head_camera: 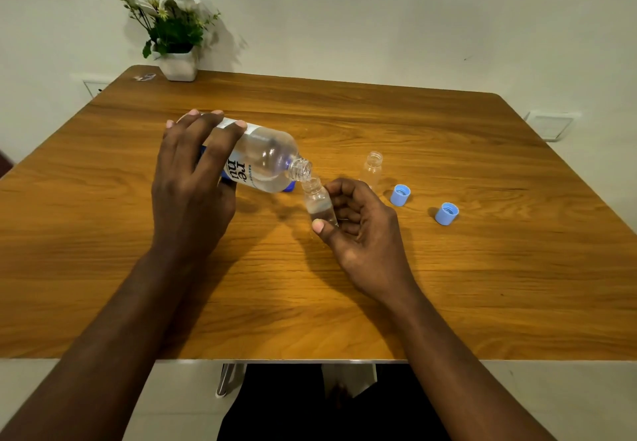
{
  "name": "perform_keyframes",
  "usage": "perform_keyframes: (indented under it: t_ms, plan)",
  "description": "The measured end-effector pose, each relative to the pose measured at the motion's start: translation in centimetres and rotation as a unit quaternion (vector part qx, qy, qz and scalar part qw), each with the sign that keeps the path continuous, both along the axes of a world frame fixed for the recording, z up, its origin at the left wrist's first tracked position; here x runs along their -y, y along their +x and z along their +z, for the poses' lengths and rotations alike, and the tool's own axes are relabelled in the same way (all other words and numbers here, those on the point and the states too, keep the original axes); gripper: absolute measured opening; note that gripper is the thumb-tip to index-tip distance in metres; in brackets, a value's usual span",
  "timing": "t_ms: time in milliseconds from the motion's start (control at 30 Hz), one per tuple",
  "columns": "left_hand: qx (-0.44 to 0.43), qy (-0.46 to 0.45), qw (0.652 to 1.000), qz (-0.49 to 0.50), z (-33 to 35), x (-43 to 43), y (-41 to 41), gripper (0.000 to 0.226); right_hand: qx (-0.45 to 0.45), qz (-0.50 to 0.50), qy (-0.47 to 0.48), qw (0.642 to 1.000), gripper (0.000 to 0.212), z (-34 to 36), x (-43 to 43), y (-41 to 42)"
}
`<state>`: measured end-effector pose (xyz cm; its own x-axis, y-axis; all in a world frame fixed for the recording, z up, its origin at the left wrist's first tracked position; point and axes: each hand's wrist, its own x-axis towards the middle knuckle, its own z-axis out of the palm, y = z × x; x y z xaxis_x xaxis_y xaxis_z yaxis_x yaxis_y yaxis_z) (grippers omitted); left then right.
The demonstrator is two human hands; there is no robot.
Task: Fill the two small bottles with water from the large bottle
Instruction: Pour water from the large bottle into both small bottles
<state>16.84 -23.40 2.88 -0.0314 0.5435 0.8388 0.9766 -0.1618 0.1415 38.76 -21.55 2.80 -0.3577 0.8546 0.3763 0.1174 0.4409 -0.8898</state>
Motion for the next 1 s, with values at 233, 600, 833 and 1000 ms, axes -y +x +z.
perform_keyframes:
  t_ms: [233,600,833,1000]
  plan:
    - [-0.007,0.001,1.0,-0.013,-0.3,0.0,-0.3,0.067,-0.017,0.003,-0.008,1.0,0.041,0.1,0.0,0.0]
    - [0.019,-0.055,0.998,-0.022,-0.5,0.3,0.1,0.066,-0.036,-0.013,0.011,0.999,0.044,0.1,-0.2,-0.1]
    - [0.112,-0.082,0.99,-0.038,-0.4,0.5,0.8,0.072,-0.027,-0.043,0.003,0.999,0.057,-0.5,-0.8,-0.3]
    - [0.215,-0.099,0.971,-0.031,-0.7,0.3,0.3,0.08,-0.024,-0.061,-0.012,0.998,0.057,-0.9,-1.6,-0.6]
